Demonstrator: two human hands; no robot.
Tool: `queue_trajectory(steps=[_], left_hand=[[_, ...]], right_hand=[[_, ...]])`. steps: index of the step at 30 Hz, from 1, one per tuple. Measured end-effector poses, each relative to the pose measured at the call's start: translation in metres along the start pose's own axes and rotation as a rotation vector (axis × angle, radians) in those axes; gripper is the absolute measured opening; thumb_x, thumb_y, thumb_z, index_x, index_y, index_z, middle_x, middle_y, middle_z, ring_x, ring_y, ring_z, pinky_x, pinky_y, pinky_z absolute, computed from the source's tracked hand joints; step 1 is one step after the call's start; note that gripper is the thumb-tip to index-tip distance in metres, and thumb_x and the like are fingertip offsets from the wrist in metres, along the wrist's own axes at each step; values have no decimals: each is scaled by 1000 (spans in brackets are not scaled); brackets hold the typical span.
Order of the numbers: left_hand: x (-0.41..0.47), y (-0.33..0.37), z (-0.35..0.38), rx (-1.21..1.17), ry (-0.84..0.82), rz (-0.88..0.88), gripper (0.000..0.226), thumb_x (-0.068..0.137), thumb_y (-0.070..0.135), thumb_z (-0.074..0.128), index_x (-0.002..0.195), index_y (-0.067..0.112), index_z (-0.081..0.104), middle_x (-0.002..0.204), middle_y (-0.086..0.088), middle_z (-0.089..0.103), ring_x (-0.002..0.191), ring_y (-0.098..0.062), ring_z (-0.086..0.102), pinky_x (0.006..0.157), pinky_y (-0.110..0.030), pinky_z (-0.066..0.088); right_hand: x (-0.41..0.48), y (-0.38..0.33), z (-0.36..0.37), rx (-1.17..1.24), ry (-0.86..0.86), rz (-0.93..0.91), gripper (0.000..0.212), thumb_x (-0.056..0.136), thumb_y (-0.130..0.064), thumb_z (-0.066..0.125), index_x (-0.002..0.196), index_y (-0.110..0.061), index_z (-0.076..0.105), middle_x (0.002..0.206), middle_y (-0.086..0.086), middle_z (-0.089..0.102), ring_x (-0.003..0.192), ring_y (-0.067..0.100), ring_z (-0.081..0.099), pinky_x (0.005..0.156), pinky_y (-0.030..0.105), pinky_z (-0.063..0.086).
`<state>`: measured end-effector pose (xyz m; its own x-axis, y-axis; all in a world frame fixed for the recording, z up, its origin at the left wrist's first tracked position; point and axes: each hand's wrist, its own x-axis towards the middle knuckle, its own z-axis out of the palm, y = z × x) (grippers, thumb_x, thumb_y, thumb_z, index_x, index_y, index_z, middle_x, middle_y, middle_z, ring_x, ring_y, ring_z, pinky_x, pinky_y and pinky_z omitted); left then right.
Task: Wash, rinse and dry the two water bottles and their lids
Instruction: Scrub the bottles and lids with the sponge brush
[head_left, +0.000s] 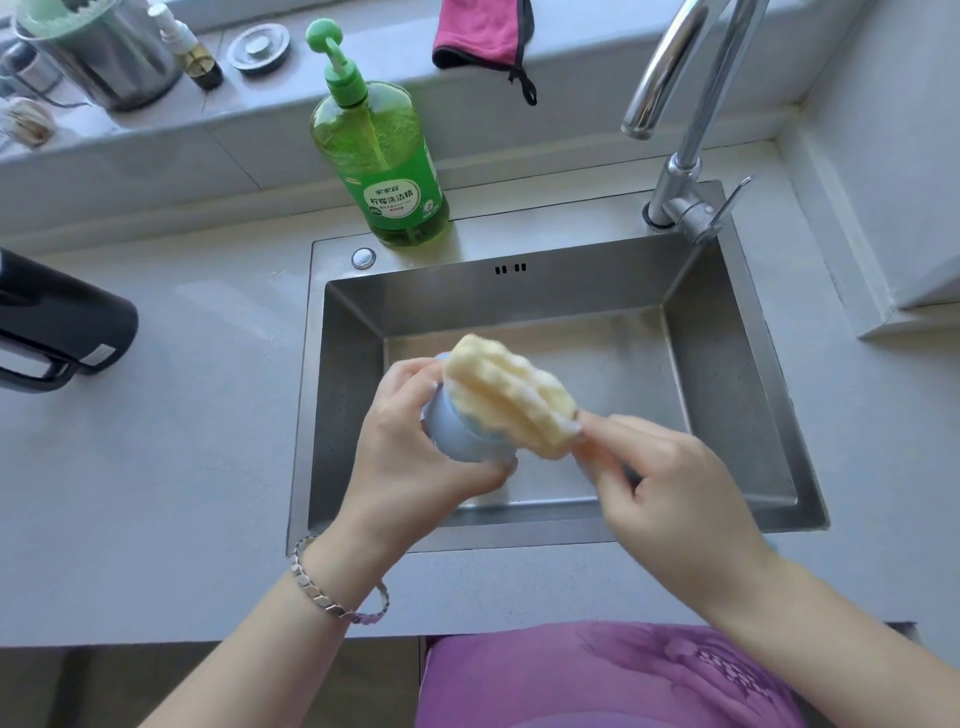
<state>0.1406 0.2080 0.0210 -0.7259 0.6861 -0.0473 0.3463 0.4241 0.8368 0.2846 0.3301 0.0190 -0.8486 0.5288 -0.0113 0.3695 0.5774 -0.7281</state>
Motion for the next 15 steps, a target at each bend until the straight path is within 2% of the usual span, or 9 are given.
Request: queue_trajectory(steps=[3, 5, 6, 8, 11, 12, 13, 15], left_hand=[[-3, 3, -1, 14, -39, 54, 74, 46, 24, 83, 114, 32, 55, 112, 16, 49, 106, -4, 53, 80, -12, 48], [-2, 3, -3, 25, -45, 72, 78, 47, 23, 85, 117, 33, 53, 112, 13, 52, 105, -7, 54, 82, -15, 49], [-1, 3, -4, 3, -52, 49, 79, 47, 22, 85, 116, 36, 50, 112, 11, 54, 104, -9, 56, 81, -18, 51], [-1, 1, -5, -56, -70, -8, 75, 48, 20, 85, 109, 39, 45, 109, 9, 57, 101, -13, 60, 75, -24, 54], [-3, -3, -4, -55, -100, -47, 65, 49, 24, 82, 100, 34, 45, 105, 15, 58, 98, -9, 59, 78, -22, 53], [-4, -3, -4, -41, -113, -58, 64, 48, 26, 82, 101, 33, 47, 104, 17, 58, 97, -6, 58, 79, -21, 52], [-4, -4, -4, -17, -131, -71, 64, 49, 26, 83, 102, 33, 49, 105, 17, 59, 98, -3, 56, 80, -19, 51], [-3, -4, -3, 39, -167, -87, 65, 53, 24, 85, 108, 35, 52, 110, 18, 57, 100, 0, 52, 80, -21, 51]], right_hand=[[10, 14, 2, 7, 35, 100, 20, 91, -15, 52, 99, -26, 66, 63, -5, 50, 57, 15, 34, 51, 36, 35], [5, 11, 2, 85, 45, 70, 21, 90, -15, 51, 101, -28, 63, 65, -9, 51, 54, 11, 38, 50, 28, 31], [1, 7, 2, 110, 43, 51, 21, 89, -17, 49, 101, -30, 61, 64, -12, 49, 54, 8, 39, 48, 23, 27], [-2, 5, 2, 110, 19, 43, 20, 89, -19, 47, 101, -31, 58, 60, -11, 44, 54, 7, 38, 48, 23, 24], [9, 21, 0, 42, -116, 216, 23, 92, -17, 50, 97, -32, 67, 58, -3, 47, 47, 10, 36, 51, 31, 28], [13, 24, -1, 59, -159, 293, 23, 92, -18, 51, 97, -33, 67, 59, -2, 50, 45, 10, 35, 51, 30, 29], [16, 24, -2, 148, -169, 360, 22, 92, -19, 52, 98, -33, 67, 60, 0, 52, 45, 9, 35, 52, 28, 29], [21, 15, -5, 477, -145, 468, 18, 89, -23, 56, 104, -29, 65, 65, 1, 56, 40, 5, 37, 47, 21, 30]])
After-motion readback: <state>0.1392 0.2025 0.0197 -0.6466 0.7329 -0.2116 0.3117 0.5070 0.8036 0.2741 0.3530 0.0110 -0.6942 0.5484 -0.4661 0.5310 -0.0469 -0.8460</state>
